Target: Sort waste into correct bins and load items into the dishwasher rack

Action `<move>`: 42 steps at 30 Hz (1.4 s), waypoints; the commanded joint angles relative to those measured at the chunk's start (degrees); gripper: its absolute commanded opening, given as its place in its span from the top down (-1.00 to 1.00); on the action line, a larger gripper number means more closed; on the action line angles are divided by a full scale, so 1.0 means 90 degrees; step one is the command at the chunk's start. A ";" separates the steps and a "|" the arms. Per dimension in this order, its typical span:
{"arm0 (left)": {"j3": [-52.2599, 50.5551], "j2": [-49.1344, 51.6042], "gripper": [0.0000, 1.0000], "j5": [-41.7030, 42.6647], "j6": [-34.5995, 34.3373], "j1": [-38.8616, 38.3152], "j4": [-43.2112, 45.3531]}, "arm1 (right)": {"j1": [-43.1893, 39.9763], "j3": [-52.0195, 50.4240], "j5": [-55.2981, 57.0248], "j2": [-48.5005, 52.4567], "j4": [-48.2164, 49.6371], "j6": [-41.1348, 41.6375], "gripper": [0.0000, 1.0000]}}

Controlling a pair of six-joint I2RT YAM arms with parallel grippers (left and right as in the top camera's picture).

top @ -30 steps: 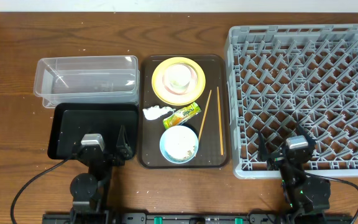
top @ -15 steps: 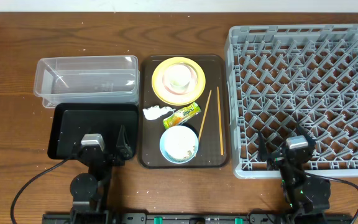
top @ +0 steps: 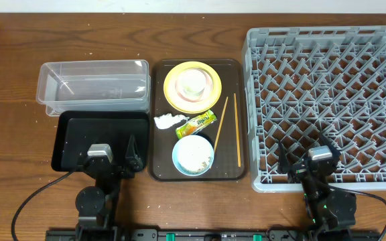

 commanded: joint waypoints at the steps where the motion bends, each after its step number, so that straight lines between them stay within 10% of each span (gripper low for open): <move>1: -0.0172 -0.0039 -0.93 0.0063 0.0083 -0.0010 -0.0092 | 0.0051 -0.0007 0.0087 -0.0036 -0.0029 -0.0066 -0.99; 29: -0.0170 -0.0034 -0.93 0.0260 0.0078 -0.0010 0.0027 | 0.0051 -0.0007 0.0087 -0.0036 -0.0029 -0.0066 -0.98; 42: 0.1540 0.0092 -0.93 0.1899 -0.0233 -0.0010 -0.0546 | 0.0051 -0.0007 0.0087 -0.0036 -0.0029 -0.0066 -0.98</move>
